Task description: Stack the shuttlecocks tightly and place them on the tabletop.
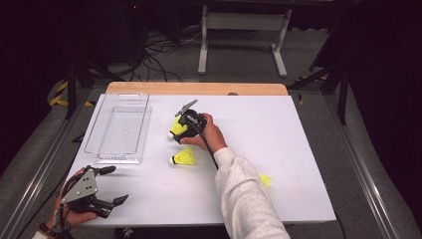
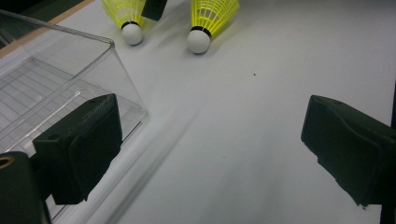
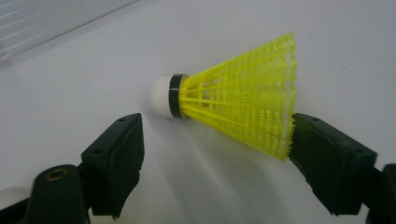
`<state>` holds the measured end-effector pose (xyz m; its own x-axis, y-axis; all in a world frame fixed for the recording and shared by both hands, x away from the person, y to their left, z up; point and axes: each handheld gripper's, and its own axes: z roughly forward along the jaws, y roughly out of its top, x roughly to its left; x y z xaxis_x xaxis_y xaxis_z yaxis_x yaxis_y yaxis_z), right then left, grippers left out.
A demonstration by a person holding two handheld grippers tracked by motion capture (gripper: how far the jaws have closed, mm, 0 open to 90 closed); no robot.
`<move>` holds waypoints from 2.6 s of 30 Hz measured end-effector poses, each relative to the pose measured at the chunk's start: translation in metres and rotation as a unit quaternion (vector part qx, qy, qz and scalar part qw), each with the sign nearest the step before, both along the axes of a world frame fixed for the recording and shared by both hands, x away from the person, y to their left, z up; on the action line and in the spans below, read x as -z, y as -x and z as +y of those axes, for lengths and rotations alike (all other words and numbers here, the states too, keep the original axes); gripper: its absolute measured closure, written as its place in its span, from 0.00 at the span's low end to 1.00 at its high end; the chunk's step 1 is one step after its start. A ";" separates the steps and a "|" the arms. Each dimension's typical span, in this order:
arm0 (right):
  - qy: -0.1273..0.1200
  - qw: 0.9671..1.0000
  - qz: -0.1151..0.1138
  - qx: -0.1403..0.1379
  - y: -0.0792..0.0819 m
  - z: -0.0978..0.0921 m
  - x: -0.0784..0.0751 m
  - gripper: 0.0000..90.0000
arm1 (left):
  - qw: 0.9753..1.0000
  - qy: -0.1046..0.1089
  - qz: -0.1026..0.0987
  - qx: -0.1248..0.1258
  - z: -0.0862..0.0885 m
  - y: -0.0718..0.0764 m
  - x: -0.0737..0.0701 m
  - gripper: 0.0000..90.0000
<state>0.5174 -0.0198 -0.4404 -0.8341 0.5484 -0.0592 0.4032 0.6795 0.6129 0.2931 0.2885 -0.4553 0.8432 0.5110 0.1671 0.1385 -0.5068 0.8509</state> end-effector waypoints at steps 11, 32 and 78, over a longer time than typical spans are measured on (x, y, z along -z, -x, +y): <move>-0.011 1.000 -0.001 -0.019 0.004 -0.002 -0.006 0.43 | 1.000 -0.003 0.001 -0.001 -0.001 0.000 0.000 0.07; 0.007 0.995 -0.075 -0.066 0.024 -0.004 -0.022 1.00 | 1.000 -0.009 0.007 -0.006 -0.001 -0.002 0.002 0.08; -0.006 0.996 -0.086 -0.033 0.132 -0.104 -0.028 1.00 | 1.000 0.002 0.005 -0.001 -0.002 0.000 0.000 0.07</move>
<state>0.3856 -0.1239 -0.4124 -0.8466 0.4938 -0.1987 0.2456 0.6937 0.6771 0.2932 0.2869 -0.4552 0.8436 0.5135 0.1572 0.1479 -0.5037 0.8511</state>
